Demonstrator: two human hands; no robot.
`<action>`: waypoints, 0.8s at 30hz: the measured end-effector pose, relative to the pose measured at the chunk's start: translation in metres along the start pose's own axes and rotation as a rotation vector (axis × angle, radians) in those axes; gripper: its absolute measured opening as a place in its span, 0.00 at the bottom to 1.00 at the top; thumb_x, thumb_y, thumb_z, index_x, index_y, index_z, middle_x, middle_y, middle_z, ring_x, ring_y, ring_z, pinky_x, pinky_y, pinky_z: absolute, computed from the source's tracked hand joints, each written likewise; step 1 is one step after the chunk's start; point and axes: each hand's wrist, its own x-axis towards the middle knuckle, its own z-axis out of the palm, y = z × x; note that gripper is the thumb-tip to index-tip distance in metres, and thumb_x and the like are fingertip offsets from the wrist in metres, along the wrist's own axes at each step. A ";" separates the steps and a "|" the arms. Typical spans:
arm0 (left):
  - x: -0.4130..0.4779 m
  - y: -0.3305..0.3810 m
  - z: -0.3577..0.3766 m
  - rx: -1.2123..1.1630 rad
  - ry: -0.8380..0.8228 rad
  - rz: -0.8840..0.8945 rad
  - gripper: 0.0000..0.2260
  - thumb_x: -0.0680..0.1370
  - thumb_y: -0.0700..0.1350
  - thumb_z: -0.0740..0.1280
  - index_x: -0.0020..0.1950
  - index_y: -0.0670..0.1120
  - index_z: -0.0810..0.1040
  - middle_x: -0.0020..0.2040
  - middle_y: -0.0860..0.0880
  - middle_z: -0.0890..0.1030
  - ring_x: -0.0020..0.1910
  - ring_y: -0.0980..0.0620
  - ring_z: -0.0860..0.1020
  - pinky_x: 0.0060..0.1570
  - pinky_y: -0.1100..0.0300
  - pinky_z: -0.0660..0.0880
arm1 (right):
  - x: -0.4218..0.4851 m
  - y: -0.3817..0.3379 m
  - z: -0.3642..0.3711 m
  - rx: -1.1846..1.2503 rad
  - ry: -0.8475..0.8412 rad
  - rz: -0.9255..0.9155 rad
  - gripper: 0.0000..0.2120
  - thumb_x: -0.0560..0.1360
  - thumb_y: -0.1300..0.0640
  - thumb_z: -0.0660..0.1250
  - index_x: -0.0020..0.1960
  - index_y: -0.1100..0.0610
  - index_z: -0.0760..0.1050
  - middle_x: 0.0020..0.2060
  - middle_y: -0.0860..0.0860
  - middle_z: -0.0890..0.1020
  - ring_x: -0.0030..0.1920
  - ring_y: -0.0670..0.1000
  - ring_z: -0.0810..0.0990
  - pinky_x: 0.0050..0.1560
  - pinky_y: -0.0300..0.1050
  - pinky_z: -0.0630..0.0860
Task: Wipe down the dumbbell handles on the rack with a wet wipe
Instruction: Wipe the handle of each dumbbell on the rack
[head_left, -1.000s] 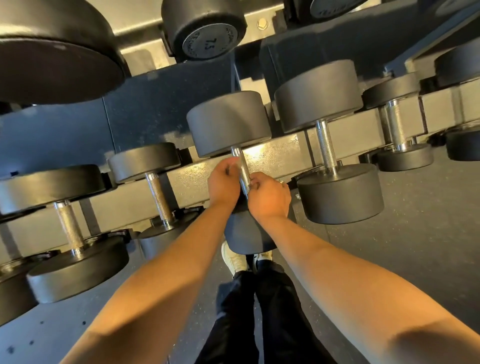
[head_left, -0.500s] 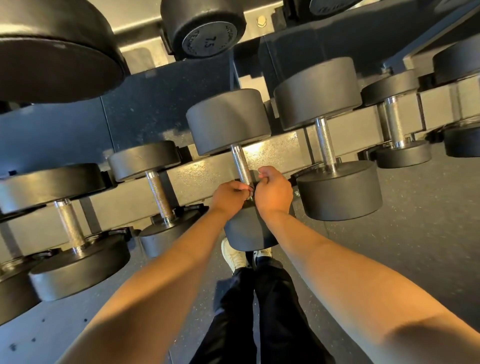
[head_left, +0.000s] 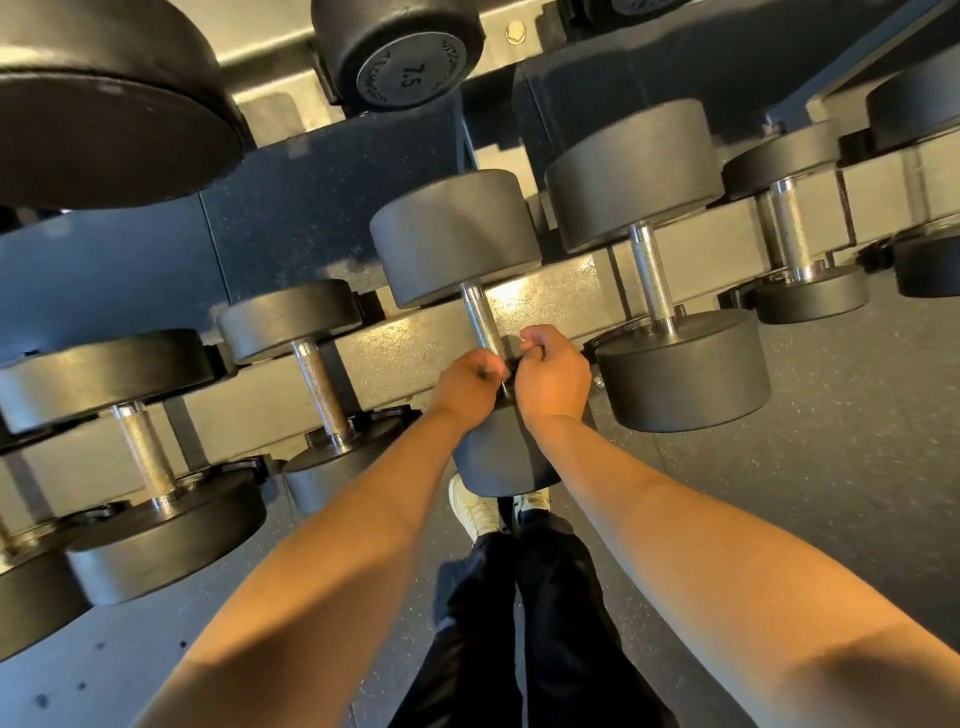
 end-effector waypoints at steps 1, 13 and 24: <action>0.000 0.000 -0.001 0.010 -0.012 0.000 0.10 0.80 0.35 0.59 0.52 0.48 0.77 0.50 0.49 0.81 0.52 0.49 0.78 0.50 0.59 0.72 | 0.000 0.000 0.000 -0.022 -0.013 -0.011 0.15 0.79 0.64 0.59 0.55 0.54 0.82 0.50 0.52 0.84 0.50 0.54 0.80 0.52 0.50 0.78; -0.035 0.004 0.018 -0.285 0.380 0.021 0.17 0.81 0.42 0.68 0.67 0.52 0.68 0.48 0.60 0.77 0.43 0.67 0.76 0.40 0.76 0.72 | -0.002 -0.006 -0.008 -0.067 -0.228 -0.084 0.07 0.78 0.54 0.63 0.54 0.44 0.68 0.43 0.43 0.79 0.41 0.49 0.80 0.46 0.48 0.74; -0.031 0.002 0.013 -0.302 0.311 0.020 0.33 0.80 0.39 0.65 0.80 0.60 0.57 0.77 0.58 0.67 0.71 0.61 0.66 0.63 0.67 0.64 | 0.033 -0.047 0.019 0.105 -0.123 0.058 0.08 0.79 0.64 0.63 0.50 0.54 0.79 0.43 0.48 0.81 0.47 0.50 0.82 0.52 0.47 0.80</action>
